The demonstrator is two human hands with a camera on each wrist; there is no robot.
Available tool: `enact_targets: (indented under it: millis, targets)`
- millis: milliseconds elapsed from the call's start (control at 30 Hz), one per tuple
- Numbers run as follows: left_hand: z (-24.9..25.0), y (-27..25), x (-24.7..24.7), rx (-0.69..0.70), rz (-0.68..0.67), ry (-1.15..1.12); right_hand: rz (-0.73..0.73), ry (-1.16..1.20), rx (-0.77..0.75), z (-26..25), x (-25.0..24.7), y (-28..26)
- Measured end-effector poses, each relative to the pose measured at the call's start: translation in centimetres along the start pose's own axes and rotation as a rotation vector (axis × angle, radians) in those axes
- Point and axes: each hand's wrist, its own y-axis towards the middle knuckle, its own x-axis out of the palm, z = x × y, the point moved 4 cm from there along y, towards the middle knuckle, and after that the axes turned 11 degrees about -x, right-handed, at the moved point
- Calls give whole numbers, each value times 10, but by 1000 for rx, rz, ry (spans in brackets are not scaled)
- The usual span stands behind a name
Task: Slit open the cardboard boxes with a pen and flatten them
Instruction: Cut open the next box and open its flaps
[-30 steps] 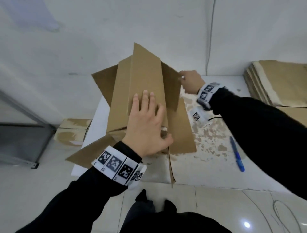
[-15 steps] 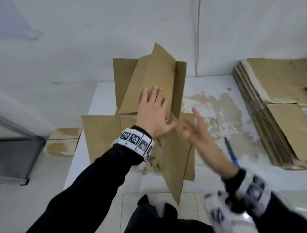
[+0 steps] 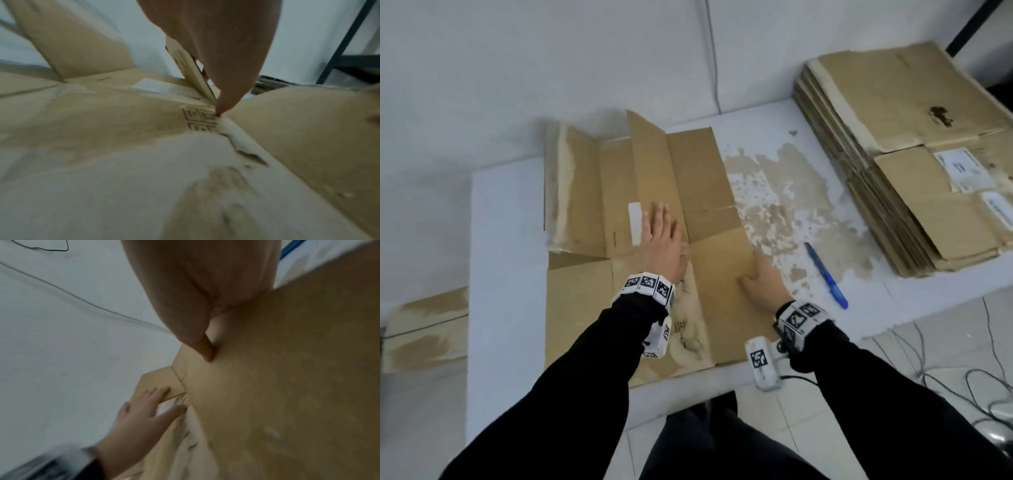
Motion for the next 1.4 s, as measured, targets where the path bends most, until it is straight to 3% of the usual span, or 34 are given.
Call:
enact_targets:
  millis: [100, 233, 300, 433, 533, 600, 667, 700, 800, 900, 1067, 1167, 1333, 1400]
  targets:
    - [12, -27, 9, 124, 24, -172, 30, -366, -88, 5, 12, 1]
    - [3, -62, 62, 145, -256, -354, -274, -520, -415, -18, 85, -8]
    - [-23, -68, 81, 100, -310, -358, -279, -569, -415, -10, 96, -9]
    - [-87, -77, 96, -36, -292, -456, -119, -536, -250, 15, 65, -7]
    - [-109, -75, 90, -59, -241, -591, -8, -482, -177, 9, 49, -5]
    - [-115, -55, 68, -135, -86, -655, 88, -447, -232, -14, 41, 13]
    - [-113, -19, 42, -173, 82, -646, 52, -436, -291, -41, 44, 45]
    - [-109, 3, 34, -161, 91, -620, 13, -437, -321, -54, 50, 66]
    - [-91, 68, 35, -104, -108, -501, -154, -516, -372, -88, 76, 126]
    - [-80, 96, 59, -13, -273, -346, -262, -725, -414, -94, 99, 151]
    - [-82, 97, 68, -9, -279, -342, -286, -734, -392, -87, 106, 158]
    - [-103, 88, 64, -179, -309, -372, -261, -632, -314, -78, 92, 156]
    - [-165, 2, 82, -711, -377, -624, -15, -474, -23, -26, 44, 98]
    - [-165, -28, 82, -839, -320, -720, 97, -391, 18, -23, 38, 77]
